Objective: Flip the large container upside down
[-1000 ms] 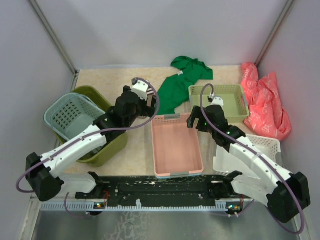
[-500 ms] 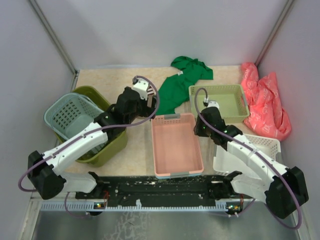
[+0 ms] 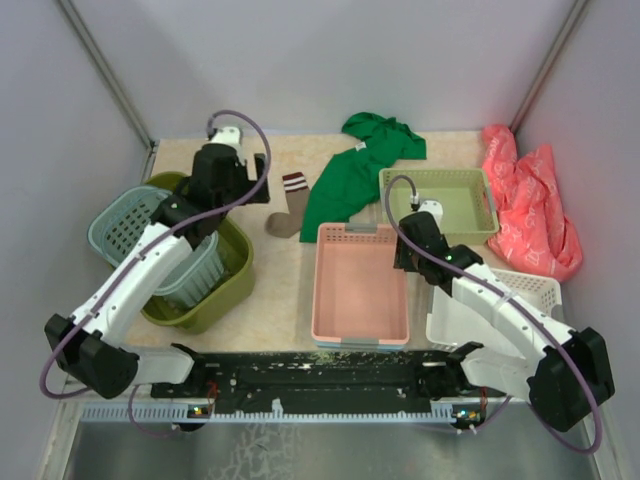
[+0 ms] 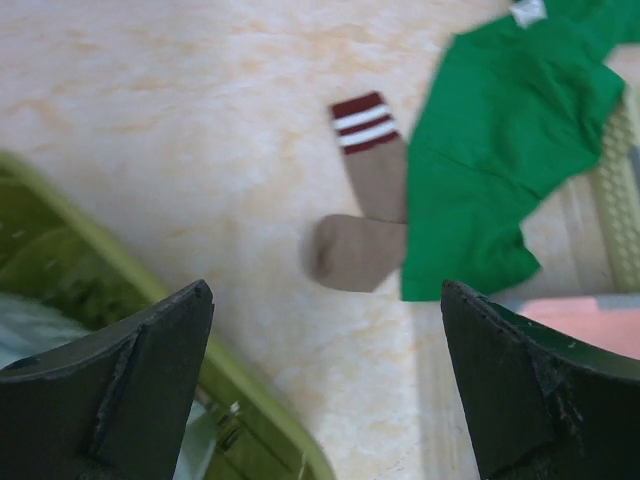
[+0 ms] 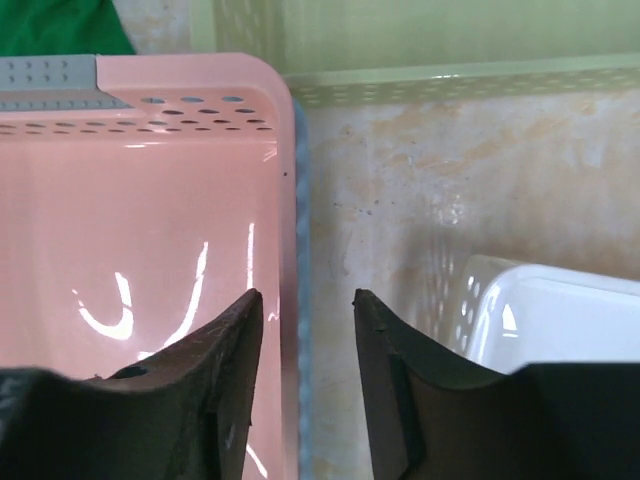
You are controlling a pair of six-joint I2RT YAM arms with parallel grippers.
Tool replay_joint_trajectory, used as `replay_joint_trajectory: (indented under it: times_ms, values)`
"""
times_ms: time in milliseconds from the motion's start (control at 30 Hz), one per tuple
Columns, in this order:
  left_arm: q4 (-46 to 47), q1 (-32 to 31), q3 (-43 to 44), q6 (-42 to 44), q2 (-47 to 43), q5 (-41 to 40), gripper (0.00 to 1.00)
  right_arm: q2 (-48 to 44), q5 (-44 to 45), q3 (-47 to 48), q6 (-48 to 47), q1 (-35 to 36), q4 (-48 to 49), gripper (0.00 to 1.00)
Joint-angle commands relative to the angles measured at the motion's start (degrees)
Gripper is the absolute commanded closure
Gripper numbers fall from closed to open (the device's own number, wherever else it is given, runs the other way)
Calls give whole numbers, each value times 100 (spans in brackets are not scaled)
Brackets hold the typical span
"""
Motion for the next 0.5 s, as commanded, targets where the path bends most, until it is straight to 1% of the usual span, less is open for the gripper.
replay_joint_trajectory:
  times_ms: [0,67,200,300,467]
  values:
    - [-1111,435,626,-359,-115,-685,1,-107,72,411,-30,33,162,51]
    - [-1365,613,723,-556,-11,-916,1,-204,-41,476,-18,30,303,46]
    - [-1644,1022,672,-994,156,-1011,3,-315,-116,595,-9,35,483,45]
    - [-1911,1070,675,-1315,152,-1332,5,-311,-162,616,-11,33,566,45]
    - [-2005,1078,465,-1508,-233,-1639,7,-215,-335,558,-1,30,707,45]
